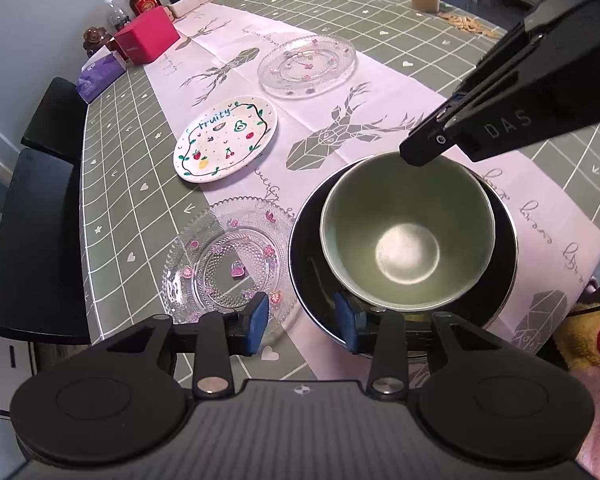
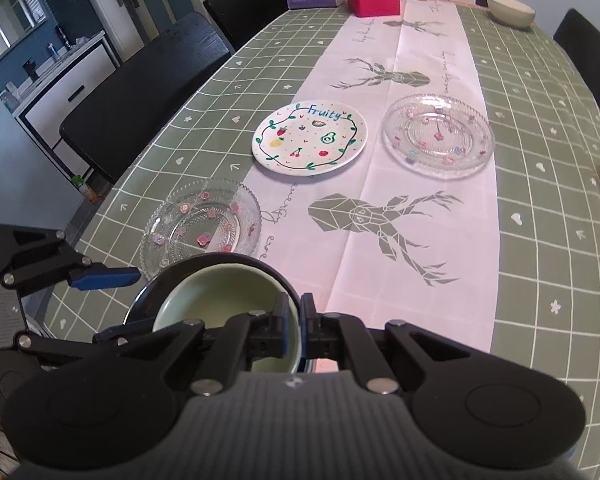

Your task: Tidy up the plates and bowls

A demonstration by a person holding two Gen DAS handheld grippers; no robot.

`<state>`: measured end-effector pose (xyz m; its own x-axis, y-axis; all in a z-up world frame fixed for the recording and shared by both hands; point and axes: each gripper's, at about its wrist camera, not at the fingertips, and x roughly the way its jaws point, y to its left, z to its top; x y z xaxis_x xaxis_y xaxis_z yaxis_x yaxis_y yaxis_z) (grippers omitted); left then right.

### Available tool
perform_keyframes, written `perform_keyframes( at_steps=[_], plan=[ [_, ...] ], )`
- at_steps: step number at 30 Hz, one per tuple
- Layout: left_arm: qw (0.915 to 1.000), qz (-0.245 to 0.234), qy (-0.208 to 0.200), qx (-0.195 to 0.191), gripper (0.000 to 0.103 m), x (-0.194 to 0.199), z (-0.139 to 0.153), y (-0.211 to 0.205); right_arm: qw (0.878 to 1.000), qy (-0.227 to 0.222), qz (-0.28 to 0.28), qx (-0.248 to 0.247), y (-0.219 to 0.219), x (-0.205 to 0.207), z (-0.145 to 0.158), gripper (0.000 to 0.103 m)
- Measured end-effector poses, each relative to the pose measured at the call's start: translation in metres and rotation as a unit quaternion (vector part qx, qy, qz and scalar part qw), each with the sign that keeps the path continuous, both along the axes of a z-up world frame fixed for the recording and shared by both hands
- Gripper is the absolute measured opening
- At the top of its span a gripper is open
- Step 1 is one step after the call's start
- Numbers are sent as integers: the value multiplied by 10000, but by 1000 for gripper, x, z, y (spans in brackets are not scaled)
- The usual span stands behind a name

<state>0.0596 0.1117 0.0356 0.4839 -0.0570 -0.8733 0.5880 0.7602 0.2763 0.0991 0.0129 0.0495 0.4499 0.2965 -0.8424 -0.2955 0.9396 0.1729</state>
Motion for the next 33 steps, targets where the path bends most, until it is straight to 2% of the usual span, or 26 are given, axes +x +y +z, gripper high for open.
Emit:
perform_keyframes(
  at_steps=[3,9,11,13,18,21,26,33],
  plan=[
    [10000,-5,30,82,48,0,-3,-1,9970,-386,467,-485,14,-13,0,2],
    [9996,48,106,250,51,3,-11,-3,9782,-1102,1149,-1333,35,-36,-6,2],
    [9996,47,107,249,52,2,-11,-3,9757,-1199,1175,-1411,36,-39,-5,2],
    [9997,41,92,231,52,2,-10,-3,9803,-1218,1055,-1140,31,-38,3,2],
    [9995,45,-33,-295,52,-4,11,15,9918,-784,1002,-138,20,-35,25,2],
    [9970,-73,59,-763,52,-11,22,28,9935,-470,1029,157,19,-36,26,2],
    [9943,-372,98,-991,52,-26,25,32,9935,43,1121,191,30,-32,4,3],
    [9968,-390,213,-668,53,-22,12,21,9903,503,1289,-156,53,-13,-19,2]
  ],
)
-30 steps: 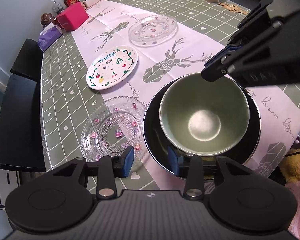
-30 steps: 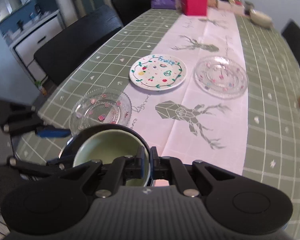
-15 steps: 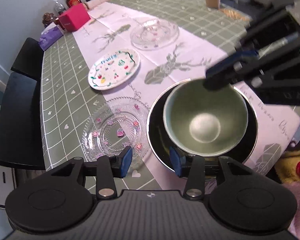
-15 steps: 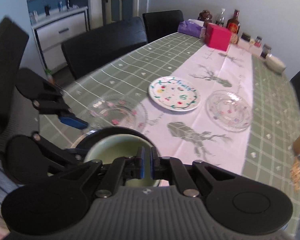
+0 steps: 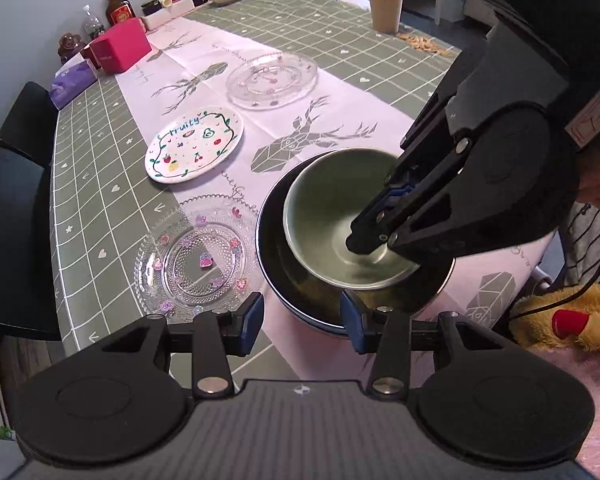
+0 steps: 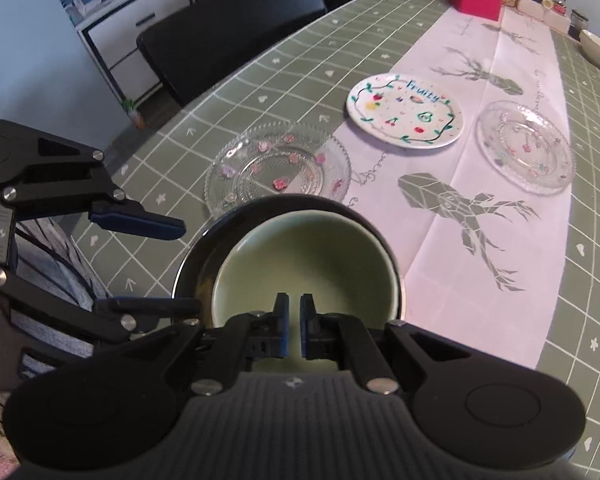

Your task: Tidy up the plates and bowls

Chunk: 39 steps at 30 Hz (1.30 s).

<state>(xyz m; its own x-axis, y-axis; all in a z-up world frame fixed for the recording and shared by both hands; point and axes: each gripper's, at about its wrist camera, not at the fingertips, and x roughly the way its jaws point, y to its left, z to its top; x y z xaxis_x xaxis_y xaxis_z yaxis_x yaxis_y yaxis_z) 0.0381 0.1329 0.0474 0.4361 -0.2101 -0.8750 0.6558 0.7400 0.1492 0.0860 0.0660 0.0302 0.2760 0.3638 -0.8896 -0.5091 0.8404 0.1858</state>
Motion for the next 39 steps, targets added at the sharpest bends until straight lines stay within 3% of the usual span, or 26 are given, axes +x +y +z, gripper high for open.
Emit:
perform_keyframes(
  at_steps=[7,12,15,18,21,26,31,34,36,39],
  plan=[
    [9997,88,-91,-209,53,-1,7,9,9992,395,54,62,10,5,-16,1],
    [9985,363,-54,-412,53,7,11,17,9937,911,-209,620,4,18,-20,1],
    [9983,401,-64,-414,53,8,11,18,9919,1001,-297,725,2,19,-20,0],
    [9974,435,-93,-574,53,8,15,23,9936,836,-253,710,3,14,-13,1],
    [9948,596,-100,-818,55,12,21,31,9902,886,-361,1018,-9,13,-1,4],
    [9913,1025,-198,-799,55,23,22,33,9901,528,-493,1207,-28,9,26,5],
    [9831,1471,-356,-1027,56,34,27,39,9859,311,-824,1421,-50,14,36,6],
    [9767,1842,-543,-953,62,42,26,40,9836,-34,-1022,1488,-60,18,39,17],
    [9716,2124,-670,-795,64,48,23,40,9791,-336,-1120,1664,-64,23,39,32],
    [9640,2471,-694,-693,64,58,17,44,9751,-473,-1141,1841,-61,40,33,33]
  ],
)
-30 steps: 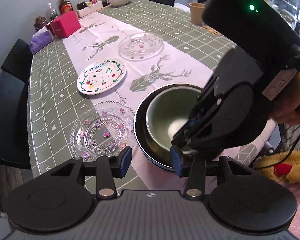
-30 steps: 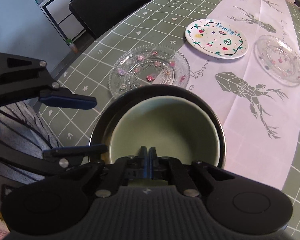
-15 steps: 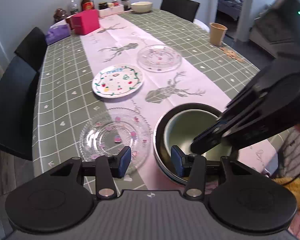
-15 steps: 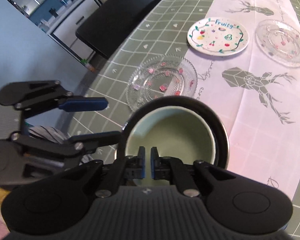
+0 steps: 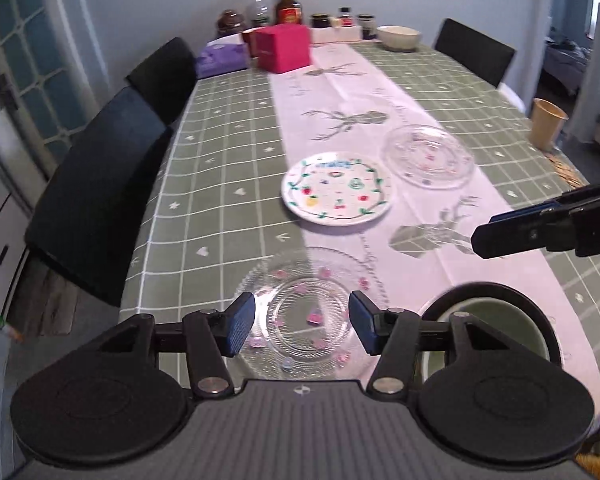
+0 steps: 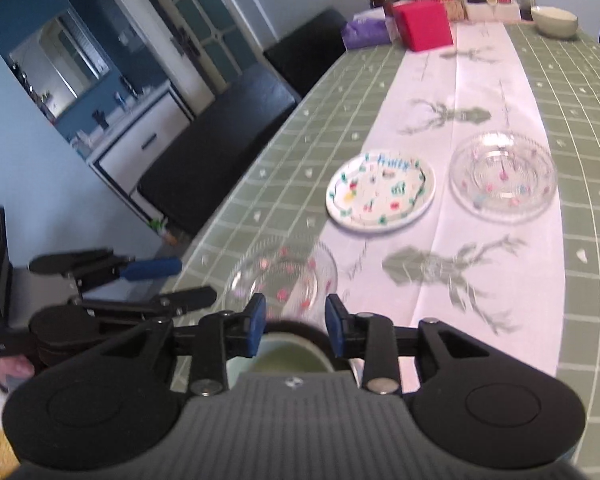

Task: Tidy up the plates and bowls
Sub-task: 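Close the left gripper on the pink-dotted glass plate rim while the right gripper clamps it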

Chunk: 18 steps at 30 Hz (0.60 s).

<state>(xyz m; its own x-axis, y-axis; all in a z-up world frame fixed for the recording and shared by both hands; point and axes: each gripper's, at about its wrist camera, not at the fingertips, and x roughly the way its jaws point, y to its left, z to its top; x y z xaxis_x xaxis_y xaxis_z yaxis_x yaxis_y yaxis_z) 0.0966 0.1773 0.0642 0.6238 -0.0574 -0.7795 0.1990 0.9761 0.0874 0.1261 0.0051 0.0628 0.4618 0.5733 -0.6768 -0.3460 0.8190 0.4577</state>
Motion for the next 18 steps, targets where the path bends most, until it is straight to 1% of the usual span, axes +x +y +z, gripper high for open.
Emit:
perform_keyframes(
  at_steps=[2,4,5,6,9,14,16,18],
  plan=[
    [9997,194,111,-8,64,7,-6,6,9998,159,119,63,7,16,-11,33],
    [9992,331,241,51,64,12,-11,10,9962,631,462,372,11,35,-26,35],
    [9987,397,301,83,64,14,-14,12,9925,932,563,556,11,46,-34,35],
    [9983,455,355,97,64,16,-17,15,9900,1126,569,634,11,54,-41,35],
    [9968,584,525,116,65,21,-24,22,9882,1240,621,655,11,71,-50,35],
    [9900,864,1096,214,66,36,-47,41,9827,1531,767,712,15,96,-69,35],
    [9877,991,1193,179,66,40,-53,50,9799,1579,925,799,18,103,-76,35],
    [9863,1047,1271,13,66,43,-56,60,9758,1680,999,979,19,110,-85,35]
  ],
)
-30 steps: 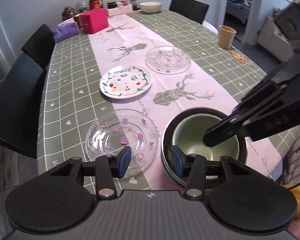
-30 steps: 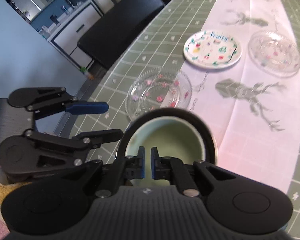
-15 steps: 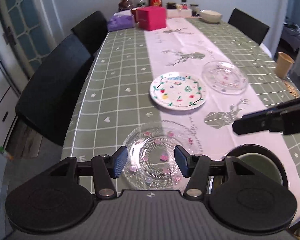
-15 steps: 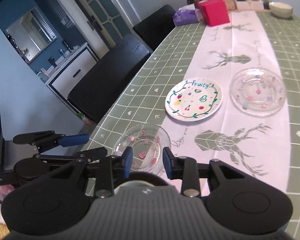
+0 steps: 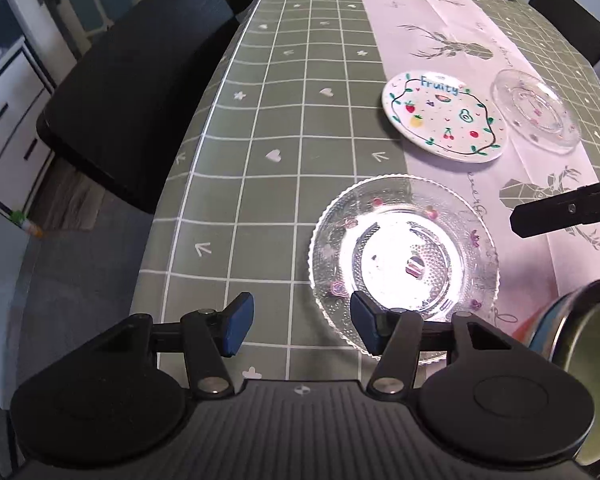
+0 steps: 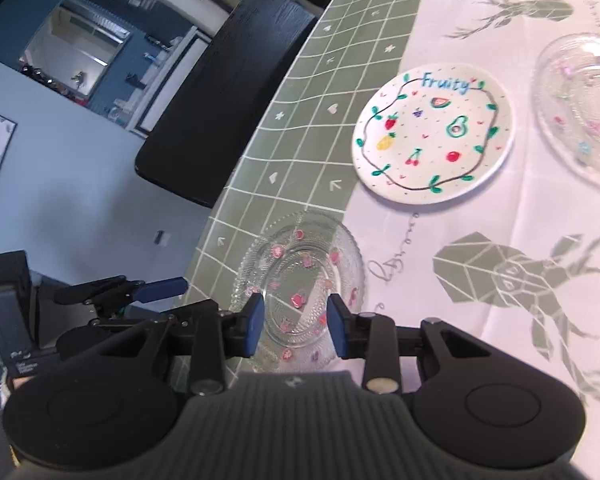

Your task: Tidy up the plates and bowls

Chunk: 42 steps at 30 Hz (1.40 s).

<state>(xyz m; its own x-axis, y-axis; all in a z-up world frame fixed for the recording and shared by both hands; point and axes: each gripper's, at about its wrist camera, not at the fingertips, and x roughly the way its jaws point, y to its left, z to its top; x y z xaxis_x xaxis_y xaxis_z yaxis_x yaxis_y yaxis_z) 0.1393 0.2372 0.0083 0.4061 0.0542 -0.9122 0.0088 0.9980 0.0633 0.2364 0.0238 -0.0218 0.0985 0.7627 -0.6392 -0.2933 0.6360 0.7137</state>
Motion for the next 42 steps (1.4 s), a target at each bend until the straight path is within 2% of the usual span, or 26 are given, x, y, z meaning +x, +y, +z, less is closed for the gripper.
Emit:
perform_keyframes(
  at_steps=[2,5,9,14,17,21,24,27,29,31,32,36,39,42],
  plan=[
    [9998,44,31,-193,66,3,-4,8,10000,46,-15,33,2,5,-9,35],
    [9995,144,13,-264,66,6,-11,14,10000,74,-19,-45,1,13,-19,35],
    [9983,-47,-166,-563,66,13,-16,17,9998,102,-24,-154,-1,22,-30,35],
    [9967,-294,188,-732,65,28,-36,12,9996,205,-55,-159,-5,30,-47,35],
    [9960,-292,108,-840,62,30,-37,13,9995,308,-25,-55,-5,32,-53,31],
    [9926,-327,252,-1142,61,32,-37,12,9987,494,8,146,-3,34,-61,26],
    [9924,-308,286,-1157,57,33,-37,9,9968,718,29,343,1,37,-68,20],
    [9933,-207,308,-1091,53,34,-37,8,9953,846,-115,454,-1,38,-72,20],
    [9937,-102,299,-1075,46,35,-36,10,9942,922,-200,514,-3,38,-74,18],
    [9934,69,287,-1113,36,35,-36,14,9948,883,-232,454,-5,36,-75,9],
    [9923,190,287,-1193,31,36,-36,19,9951,846,-224,452,-5,36,-75,6],
    [9851,478,298,-1626,30,37,-36,32,9978,472,-175,428,-6,30,-70,6],
    [9821,469,104,-1820,30,36,-30,33,9964,493,-426,537,-13,29,-73,7],
    [9729,504,-85,-2254,30,35,-22,38,9936,619,-670,666,-26,29,-77,9]
  ],
)
